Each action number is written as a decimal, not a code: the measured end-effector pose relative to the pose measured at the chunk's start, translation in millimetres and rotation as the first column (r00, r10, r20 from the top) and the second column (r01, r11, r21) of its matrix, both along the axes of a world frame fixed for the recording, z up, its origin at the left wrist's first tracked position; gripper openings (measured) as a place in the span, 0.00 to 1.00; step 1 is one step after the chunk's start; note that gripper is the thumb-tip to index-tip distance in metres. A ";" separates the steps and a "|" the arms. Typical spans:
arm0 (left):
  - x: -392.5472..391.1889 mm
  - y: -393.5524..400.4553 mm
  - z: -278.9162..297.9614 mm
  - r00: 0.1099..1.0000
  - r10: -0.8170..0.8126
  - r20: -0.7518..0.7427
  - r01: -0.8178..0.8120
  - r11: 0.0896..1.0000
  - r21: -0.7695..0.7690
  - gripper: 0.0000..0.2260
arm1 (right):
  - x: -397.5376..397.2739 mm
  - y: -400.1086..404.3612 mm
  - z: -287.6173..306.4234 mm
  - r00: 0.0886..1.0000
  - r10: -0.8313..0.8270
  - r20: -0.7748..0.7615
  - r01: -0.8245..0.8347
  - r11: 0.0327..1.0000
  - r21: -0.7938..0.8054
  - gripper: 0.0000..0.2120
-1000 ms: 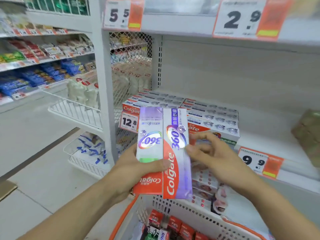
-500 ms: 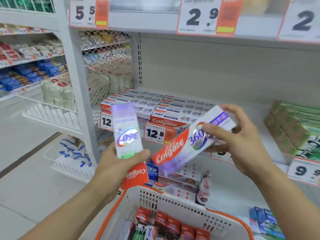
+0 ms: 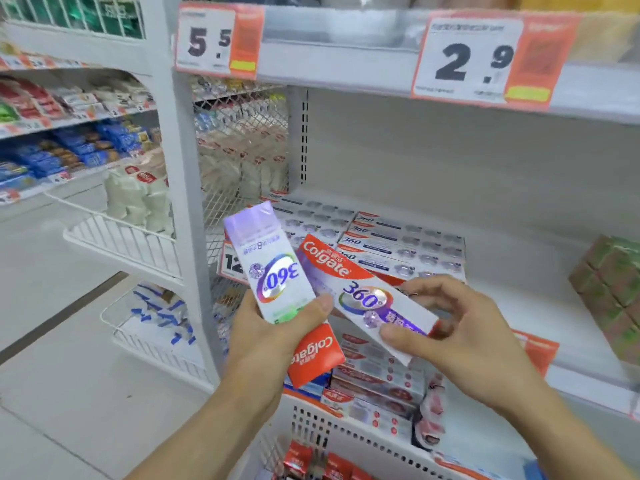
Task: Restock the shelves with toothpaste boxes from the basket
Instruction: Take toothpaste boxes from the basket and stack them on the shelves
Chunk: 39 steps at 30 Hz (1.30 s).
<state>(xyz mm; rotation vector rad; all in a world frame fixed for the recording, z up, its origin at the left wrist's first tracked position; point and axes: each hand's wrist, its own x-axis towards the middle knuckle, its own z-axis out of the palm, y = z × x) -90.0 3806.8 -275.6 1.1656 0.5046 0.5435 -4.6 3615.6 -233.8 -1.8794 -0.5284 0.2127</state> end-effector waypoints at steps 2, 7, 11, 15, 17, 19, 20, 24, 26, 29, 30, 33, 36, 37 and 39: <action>2.6 8.9 2.4 1.000 0.003 -0.026 -0.002 1.000 0.030 0.32 | 2.1 9.1 5.0 1.000 -0.013 0.019 0.012 0.997 0.076 0.22; 3.6 25.0 7.5 0.992 0.036 -0.123 -0.022 0.993 0.114 0.30 | 39.7 39.9 39.4 0.982 -0.133 0.131 0.098 0.965 0.242 0.12; 13.7 33.5 2.4 0.993 -0.001 -0.118 0.003 1.000 0.009 0.13 | 121.5 99.2 59.4 0.941 -0.181 0.285 0.156 0.982 0.108 0.16; 22.0 36.2 2.1 0.994 -0.052 -0.101 0.053 0.999 0.004 0.11 | 185.2 157.7 61.0 0.935 -0.075 0.348 0.112 0.990 -0.086 0.18; 25.6 35.9 0.4 0.993 -0.084 -0.084 0.086 0.996 0.016 0.12 | 204.2 175.5 54.5 0.950 -0.047 0.310 0.094 0.986 -0.139 0.20; 28.7 36.4 -2.0 0.993 -0.097 -0.070 0.099 0.995 0.032 0.13 | 217.0 185.5 44.3 0.973 -0.002 0.230 0.048 0.980 -0.192 0.21; 29.7 37.3 -2.9 0.993 -0.104 -0.061 0.106 0.994 0.033 0.13 | 222.1 188.1 38.7 0.982 0.029 0.187 0.014 0.975 -0.223 0.21; 32.2 40.8 -4.1 0.988 -0.154 -0.031 0.155 0.987 0.044 0.14 | 240.2 182.8 23.7 0.992 0.121 0.019 -0.110 0.947 -0.302 0.21; 32.7 42.7 -3.1 0.988 -0.154 -0.027 0.154 0.988 0.030 0.15 | 246.9 177.0 23.2 0.986 0.158 -0.052 -0.166 0.925 -0.341 0.23; 34.7 43.1 -3.0 0.991 -0.135 -0.019 0.136 0.991 0.021 0.17 | 252.6 174.5 23.5 0.971 0.232 -0.061 -0.235 0.865 -0.443 0.24; 34.8 43.1 -3.1 0.991 -0.130 -0.015 0.130 0.991 0.022 0.17 | 253.4 175.3 22.7 0.966 0.250 -0.069 -0.252 0.845 -0.471 0.24; 34.8 41.7 -5.1 0.992 -0.130 0.002 0.130 0.990 0.049 0.16 | 254.6 176.1 18.9 0.962 0.256 -0.093 -0.267 0.815 -0.514 0.24; 33.7 42.2 -5.1 0.991 -0.135 0.002 0.134 0.989 0.059 0.19 | 253.9 173.9 16.6 0.965 0.247 -0.091 -0.258 0.826 -0.502 0.22; 33.4 42.7 -4.3 0.990 -0.139 0.003 0.139 0.988 0.065 0.20 | 251.3 173.2 17.3 0.966 0.250 -0.064 -0.245 0.814 -0.527 0.22; 32.4 44.2 -1.6 0.989 -0.146 0.019 0.144 0.986 0.081 0.20 | 242.4 173.2 21.9 0.951 0.293 0.098 -0.171 0.764 -0.622 0.24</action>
